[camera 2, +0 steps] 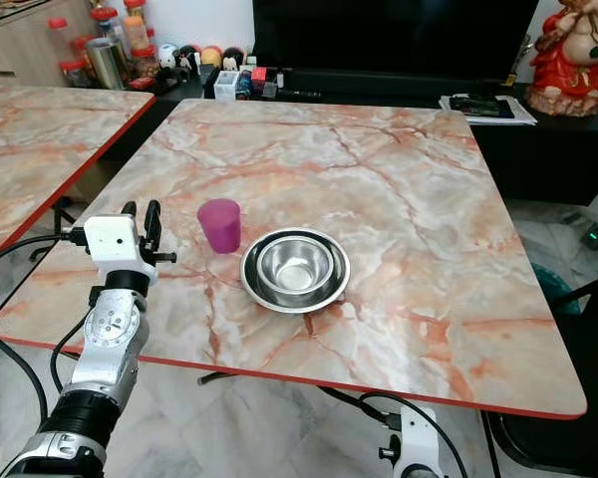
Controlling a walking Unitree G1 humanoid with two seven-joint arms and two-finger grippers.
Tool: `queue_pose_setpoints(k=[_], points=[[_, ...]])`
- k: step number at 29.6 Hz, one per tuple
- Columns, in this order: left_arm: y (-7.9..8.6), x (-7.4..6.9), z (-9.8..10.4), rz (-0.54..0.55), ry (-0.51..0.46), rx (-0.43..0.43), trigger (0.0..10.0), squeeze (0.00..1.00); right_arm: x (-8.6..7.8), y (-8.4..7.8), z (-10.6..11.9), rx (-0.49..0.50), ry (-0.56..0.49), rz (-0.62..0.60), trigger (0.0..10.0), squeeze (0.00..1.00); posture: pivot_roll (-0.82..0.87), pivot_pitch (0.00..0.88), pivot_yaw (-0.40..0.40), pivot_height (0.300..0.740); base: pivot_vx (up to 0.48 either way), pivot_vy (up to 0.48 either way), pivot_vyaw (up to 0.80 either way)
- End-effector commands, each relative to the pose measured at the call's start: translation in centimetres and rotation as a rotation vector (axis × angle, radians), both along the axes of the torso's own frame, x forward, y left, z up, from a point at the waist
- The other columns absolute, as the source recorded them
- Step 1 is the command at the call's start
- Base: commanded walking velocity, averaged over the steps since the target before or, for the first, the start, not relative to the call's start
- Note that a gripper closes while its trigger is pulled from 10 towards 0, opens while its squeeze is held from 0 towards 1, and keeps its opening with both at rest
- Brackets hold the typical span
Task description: Setting the table
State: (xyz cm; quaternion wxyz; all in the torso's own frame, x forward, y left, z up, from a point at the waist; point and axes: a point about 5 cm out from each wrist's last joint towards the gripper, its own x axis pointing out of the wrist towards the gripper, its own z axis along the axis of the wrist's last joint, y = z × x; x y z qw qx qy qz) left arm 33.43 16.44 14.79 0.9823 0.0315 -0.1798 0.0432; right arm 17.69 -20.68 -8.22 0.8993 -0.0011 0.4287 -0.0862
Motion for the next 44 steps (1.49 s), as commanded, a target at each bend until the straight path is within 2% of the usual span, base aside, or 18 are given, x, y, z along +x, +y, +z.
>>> queue_pose_setpoints(k=[1, 9, 19, 26, 33, 38, 44], points=[[0.0, 0.1, 0.6, -0.003, -0.008, 0.013, 10.0, 0.00, -0.4, 0.3, -0.3, 0.000, 0.020, 0.004, 10.0, 0.00, -0.08, 0.000, 0.024, 0.740, 0.000, 0.345, 0.00], [0.1, 0.0, 0.5, -0.001, 0.003, 0.001, 10.0, 0.00, -1.1, -0.1, -0.5, -0.005, 0.030, 0.004, 10.0, 0.00, -0.09, 0.000, 0.022, 0.740, 0.000, 0.378, 0.00], [-0.4, 0.3, 0.9, -0.020, -0.003, -0.008, 10.0, 0.00, -0.9, -0.1, -0.4, -0.007, 0.030, 0.007, 10.0, 0.00, -0.09, 0.000, 0.025, 0.740, 0.000, 0.480, 0.00], [-0.4, 0.6, 1.5, -0.029, -0.011, -0.001, 10.0, 0.00, -0.3, 0.9, -0.3, 0.012, 0.017, 0.017, 10.0, 0.00, -0.08, 0.000, 0.042, 0.740, 0.000, 0.480, 0.00], [-0.4, 0.7, 1.8, -0.032, -0.016, 0.003, 10.0, 0.00, -0.3, 1.1, -0.3, 0.018, 0.016, 0.011, 10.0, 0.00, -0.07, 0.000, 0.049, 0.740, 0.000, 0.480, 0.00], [0.0, 0.7, 1.9, -0.020, -0.015, 0.005, 10.0, 0.00, -0.5, 1.2, -0.4, 0.022, 0.020, 0.006, 10.0, 0.00, -0.06, 0.000, 0.042, 0.740, 0.000, 0.480, 0.00], [1.2, 0.3, 1.1, 0.023, 0.014, 0.016, 10.0, 0.00, -0.4, 1.0, -0.4, 0.020, 0.021, -0.003, 10.0, 0.00, -0.05, 0.000, 0.034, 0.740, 0.000, 0.480, 0.00]])
